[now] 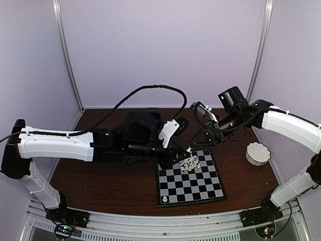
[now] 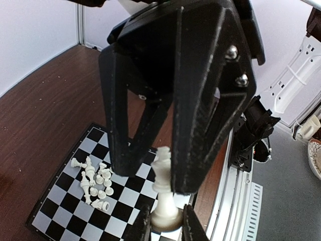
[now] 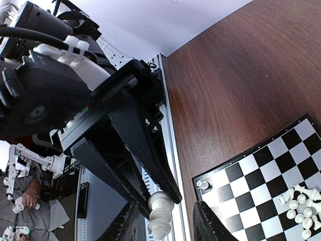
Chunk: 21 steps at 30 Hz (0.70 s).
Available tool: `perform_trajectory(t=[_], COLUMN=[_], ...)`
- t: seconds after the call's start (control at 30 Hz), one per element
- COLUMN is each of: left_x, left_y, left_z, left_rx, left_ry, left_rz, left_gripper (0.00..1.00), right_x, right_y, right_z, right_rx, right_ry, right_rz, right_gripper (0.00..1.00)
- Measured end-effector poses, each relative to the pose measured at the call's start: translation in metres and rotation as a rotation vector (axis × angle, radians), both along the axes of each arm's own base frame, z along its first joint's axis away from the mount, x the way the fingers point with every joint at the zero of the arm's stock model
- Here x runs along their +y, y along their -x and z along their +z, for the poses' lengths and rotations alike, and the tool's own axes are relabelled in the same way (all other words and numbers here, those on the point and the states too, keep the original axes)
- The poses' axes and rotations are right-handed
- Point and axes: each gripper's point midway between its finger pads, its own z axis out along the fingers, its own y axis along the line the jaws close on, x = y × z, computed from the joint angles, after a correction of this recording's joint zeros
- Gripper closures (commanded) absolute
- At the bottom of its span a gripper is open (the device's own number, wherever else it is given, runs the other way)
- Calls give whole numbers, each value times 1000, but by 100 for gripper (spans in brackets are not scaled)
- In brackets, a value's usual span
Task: Set up the chess pieces on the board
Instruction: Pass from the left arm to the right
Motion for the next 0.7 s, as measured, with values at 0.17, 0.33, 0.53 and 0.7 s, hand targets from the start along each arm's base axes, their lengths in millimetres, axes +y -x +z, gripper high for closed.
perform_trajectory(t=[0.17, 0.33, 0.53, 0.7], left_x=[0, 0, 1, 1], left_y=[1, -1, -4, -5], left_z=[0, 0, 0, 2], left_rx=[-2, -6, -14, -20], left_ry=[-1, -2, -4, 3], left_rz=[1, 9, 29, 36], left_gripper=[94, 94, 94, 85], right_x=[3, 4, 2, 1], right_y=[3, 3, 5, 5], right_z=[2, 1, -3, -1], right_rx=[6, 7, 14, -8], right_ry=[-13, -15, -11, -15], right_rz=[15, 17, 14, 10], right_gripper=[74, 78, 86, 92])
